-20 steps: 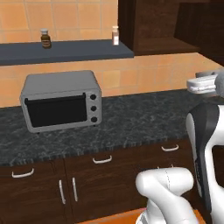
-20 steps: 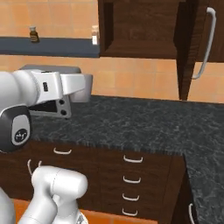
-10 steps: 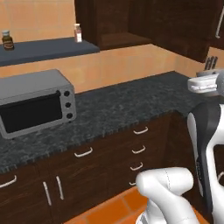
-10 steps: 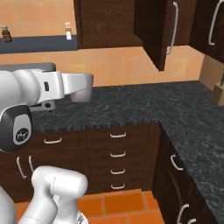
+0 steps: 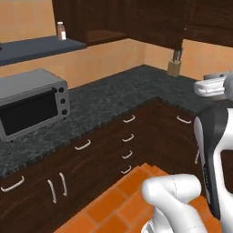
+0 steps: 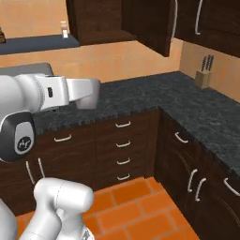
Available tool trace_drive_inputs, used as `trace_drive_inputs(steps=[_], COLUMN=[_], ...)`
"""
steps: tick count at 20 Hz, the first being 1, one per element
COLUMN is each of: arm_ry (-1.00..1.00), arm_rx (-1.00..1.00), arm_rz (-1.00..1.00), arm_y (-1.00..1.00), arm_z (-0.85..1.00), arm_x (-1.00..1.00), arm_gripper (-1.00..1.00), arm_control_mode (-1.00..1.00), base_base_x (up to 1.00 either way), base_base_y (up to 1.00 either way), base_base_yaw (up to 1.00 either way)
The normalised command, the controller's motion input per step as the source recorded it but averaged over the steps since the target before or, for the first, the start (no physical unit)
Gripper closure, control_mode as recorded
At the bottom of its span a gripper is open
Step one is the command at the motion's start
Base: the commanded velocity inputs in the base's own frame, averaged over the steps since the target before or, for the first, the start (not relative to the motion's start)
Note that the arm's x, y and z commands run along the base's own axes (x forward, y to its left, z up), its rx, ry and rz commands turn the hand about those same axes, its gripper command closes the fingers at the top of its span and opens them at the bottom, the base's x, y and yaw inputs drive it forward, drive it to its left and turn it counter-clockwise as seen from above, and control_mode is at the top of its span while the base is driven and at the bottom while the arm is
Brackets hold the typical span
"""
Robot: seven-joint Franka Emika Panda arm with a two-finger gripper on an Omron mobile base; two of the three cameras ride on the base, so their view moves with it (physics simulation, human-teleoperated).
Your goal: Gather all objects into one cabinet and sort the glasses and bowls to opposite sides.
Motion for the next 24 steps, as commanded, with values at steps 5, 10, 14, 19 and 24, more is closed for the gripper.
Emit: trace_drive_inputs(steps=[5, 10, 14, 19, 24], arm_ry=[0.0, 0.0, 0.0, 0.0, 0.0], arm_rx=[0.0, 0.0, 0.0, 0.0, 0.0], arm_rz=[0.0, 0.0, 0.0, 0.0, 0.0], arm_y=[0.0, 0.0, 0.0, 0.0, 0.0], arm_z=[0.0, 0.0, 0.0, 0.0, 0.0], arm_x=[0.0, 0.0, 0.0, 0.0, 0.0], arm_gripper=[1.0, 1.0, 1.0, 1.0, 1.0], arm_control_mode=[1.0, 1.0, 1.0, 1.0, 1.0], base_base_x=[-0.76, -0.54, -0.77, -0.7, -0.45], base_base_y=[0.13, -0.16, -0.23, -0.22, -0.25], base_base_yaw=[-0.47, -0.59, -0.53, -0.53, -0.5])
